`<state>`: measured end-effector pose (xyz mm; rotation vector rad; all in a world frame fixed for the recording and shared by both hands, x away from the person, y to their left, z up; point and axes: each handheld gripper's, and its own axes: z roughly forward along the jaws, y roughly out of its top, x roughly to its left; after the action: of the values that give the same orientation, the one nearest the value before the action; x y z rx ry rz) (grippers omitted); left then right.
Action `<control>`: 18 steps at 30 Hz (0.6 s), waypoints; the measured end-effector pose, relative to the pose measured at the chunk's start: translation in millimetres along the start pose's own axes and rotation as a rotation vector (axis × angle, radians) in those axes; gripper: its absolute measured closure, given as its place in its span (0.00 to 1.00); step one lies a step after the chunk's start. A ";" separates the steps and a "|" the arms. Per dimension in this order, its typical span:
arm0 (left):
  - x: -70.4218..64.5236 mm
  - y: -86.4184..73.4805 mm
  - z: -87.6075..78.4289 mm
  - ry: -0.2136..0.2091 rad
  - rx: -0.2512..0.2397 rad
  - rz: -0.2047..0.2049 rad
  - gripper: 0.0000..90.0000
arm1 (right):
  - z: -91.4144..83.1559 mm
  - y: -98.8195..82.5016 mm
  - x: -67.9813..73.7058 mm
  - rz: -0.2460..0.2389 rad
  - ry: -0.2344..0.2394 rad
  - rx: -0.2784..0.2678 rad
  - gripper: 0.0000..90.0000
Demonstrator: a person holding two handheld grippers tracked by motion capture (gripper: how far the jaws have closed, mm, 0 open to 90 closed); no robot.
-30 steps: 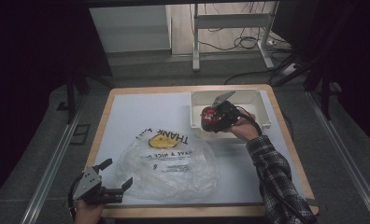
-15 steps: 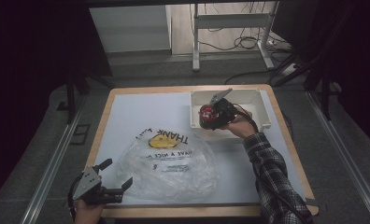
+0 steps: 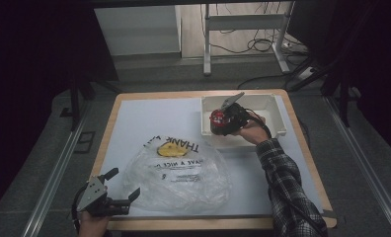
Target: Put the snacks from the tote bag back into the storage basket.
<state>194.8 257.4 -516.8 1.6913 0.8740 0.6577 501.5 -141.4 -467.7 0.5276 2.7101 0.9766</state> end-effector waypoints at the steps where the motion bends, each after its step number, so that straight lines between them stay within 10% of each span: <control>1: 0.0 0.0 0.0 0.000 0.000 0.000 0.00 | 0.0 0.0 0.0 0.000 0.000 0.000 0.29; 18: 0.1 0.1 -0.5 -0.002 0.001 0.003 0.00 | 14.6 2.3 -9.3 -0.009 0.013 0.000 0.29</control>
<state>194.5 257.8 -516.5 1.6940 0.8709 0.6575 515.1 -135.1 -476.5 0.5109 2.7215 0.9809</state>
